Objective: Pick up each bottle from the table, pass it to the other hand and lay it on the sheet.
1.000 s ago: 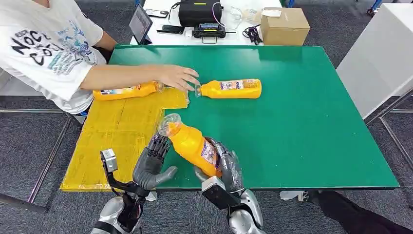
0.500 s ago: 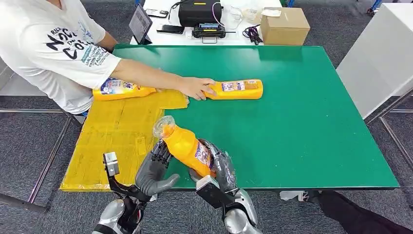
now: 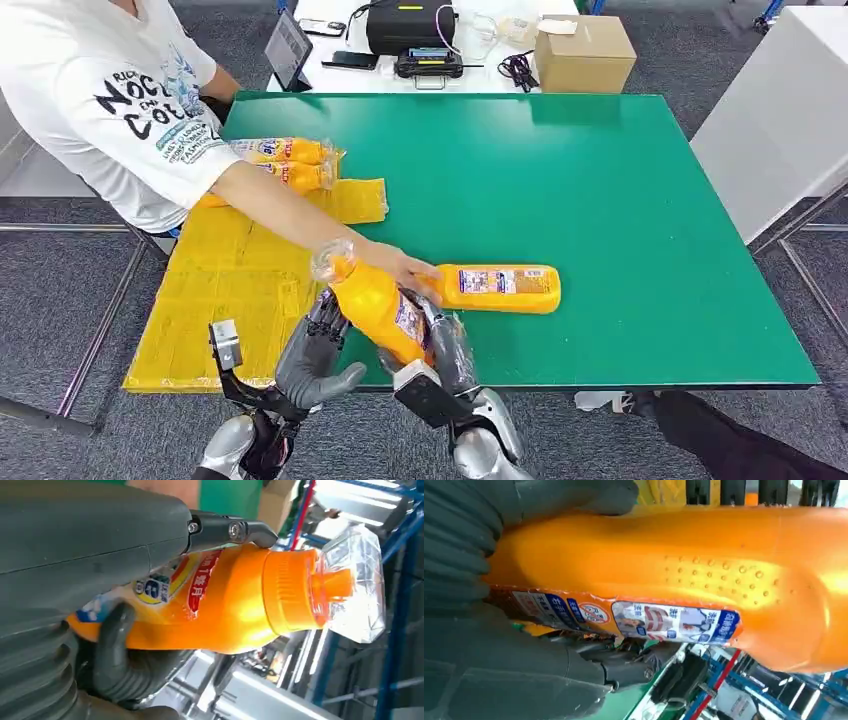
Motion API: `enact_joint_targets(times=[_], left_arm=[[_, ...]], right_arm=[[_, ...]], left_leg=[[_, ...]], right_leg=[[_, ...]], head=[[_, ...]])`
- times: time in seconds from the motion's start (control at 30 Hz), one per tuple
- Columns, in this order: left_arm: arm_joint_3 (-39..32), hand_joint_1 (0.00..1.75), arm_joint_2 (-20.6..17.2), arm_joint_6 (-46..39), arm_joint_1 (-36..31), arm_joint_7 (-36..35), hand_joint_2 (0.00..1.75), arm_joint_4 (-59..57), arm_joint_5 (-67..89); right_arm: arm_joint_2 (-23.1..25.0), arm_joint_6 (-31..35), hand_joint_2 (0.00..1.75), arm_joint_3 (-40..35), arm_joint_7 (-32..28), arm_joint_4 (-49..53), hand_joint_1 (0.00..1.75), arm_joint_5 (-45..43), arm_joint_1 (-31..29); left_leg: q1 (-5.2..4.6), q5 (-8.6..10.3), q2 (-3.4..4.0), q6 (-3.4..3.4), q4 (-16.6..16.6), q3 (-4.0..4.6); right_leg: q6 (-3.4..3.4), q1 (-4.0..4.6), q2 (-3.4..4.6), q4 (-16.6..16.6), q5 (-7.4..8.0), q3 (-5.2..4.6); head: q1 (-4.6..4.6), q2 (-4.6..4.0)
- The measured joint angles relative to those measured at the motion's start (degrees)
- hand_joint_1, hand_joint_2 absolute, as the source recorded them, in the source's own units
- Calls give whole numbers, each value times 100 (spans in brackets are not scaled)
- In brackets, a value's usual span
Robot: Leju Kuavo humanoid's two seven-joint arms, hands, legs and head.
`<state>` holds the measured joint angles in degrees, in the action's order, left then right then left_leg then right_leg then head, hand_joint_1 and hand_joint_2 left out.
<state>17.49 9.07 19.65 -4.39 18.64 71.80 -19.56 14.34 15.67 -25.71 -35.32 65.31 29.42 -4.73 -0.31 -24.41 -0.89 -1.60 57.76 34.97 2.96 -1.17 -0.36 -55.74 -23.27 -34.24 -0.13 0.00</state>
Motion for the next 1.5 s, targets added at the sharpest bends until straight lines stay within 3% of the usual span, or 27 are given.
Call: enact_joint_targets(times=[0.67, 0.7, 0.73, 1.1, 1.13, 1.17, 1.2, 1.23, 1.33, 1.37, 1.5], left_arm=[[-192, 0, -4, -238, -119, -22, 175, -437, 76], [-195, 124, -4, -232, -122, -20, 175, -446, 68], [-197, 175, -4, -229, -123, -15, 175, -455, 59], [-306, 175, -4, -48, -93, 46, 175, -463, -212], [-313, 175, -4, -37, -85, 59, 175, -461, -230], [-319, 175, -4, -35, -73, 66, 175, -457, -256], [-321, 175, -4, -35, -64, 70, 175, -448, -273], [-324, 175, -4, -35, -62, 81, 175, -433, -275], [-339, 175, -4, -46, -61, 92, 175, -385, -280], [-341, 175, -4, -52, -57, 92, 175, -361, -278], [-341, 175, 0, -254, -46, 120, 175, -240, -197]], right_arm=[[190, -44, 175, -885, 0, -1276, 175, 175, -502], [190, -44, 175, -894, 0, -1309, 175, 173, -519], [192, -44, 175, -900, 0, -1331, 175, 157, -536], [214, -39, 175, -953, -15, -1447, 173, 105, -608], [216, -35, 175, -953, -15, -1447, 161, 105, -609], [216, -31, 175, -953, -15, -1447, 127, 107, -621], [216, -28, 175, -955, -15, -1447, 24, 107, -629], [216, -28, 175, -955, -15, -1447, 0, 107, -633], [225, 7, 175, -959, 2, -1447, 0, 144, -630], [227, 55, 0, -962, 15, -1447, 0, 153, -629], [240, 190, 0, -959, 105, -1434, 0, 151, -630]], left_leg=[[0, 0, 2, 0, 0, -1], [0, 0, 3, 0, 0, -1], [0, 0, 3, 0, 0, -2], [0, 1, 3, 0, 0, -2], [-1, 1, 4, 0, 0, -3], [-1, 1, 4, 0, 0, -2], [0, 1, 4, 0, 0, -2], [0, 0, 4, 0, 0, -2], [0, 0, 4, 0, 0, -2], [-1, 0, 4, 0, 0, -1], [0, 0, 4, 0, 0, -2]], right_leg=[[0, -1, 2, 0, 0, -3], [0, -1, 2, 0, 0, -3], [0, -1, 2, 0, 0, -2], [0, -1, 3, 0, 0, -3], [0, -1, 3, 0, 0, -3], [0, -1, 4, 0, 0, -3], [0, -1, 4, 0, 0, -5], [0, -1, 3, 0, 0, -4], [-1, -1, 4, 0, 0, -4], [0, -1, 4, 0, 0, -4], [0, -1, 4, 0, 0, -4]], head=[[0, 0], [2, 0], [0, 0], [2, 0], [0, 0], [0, 0], [2, 0], [2, 0], [2, 0], [-2, 0], [2, 0]])
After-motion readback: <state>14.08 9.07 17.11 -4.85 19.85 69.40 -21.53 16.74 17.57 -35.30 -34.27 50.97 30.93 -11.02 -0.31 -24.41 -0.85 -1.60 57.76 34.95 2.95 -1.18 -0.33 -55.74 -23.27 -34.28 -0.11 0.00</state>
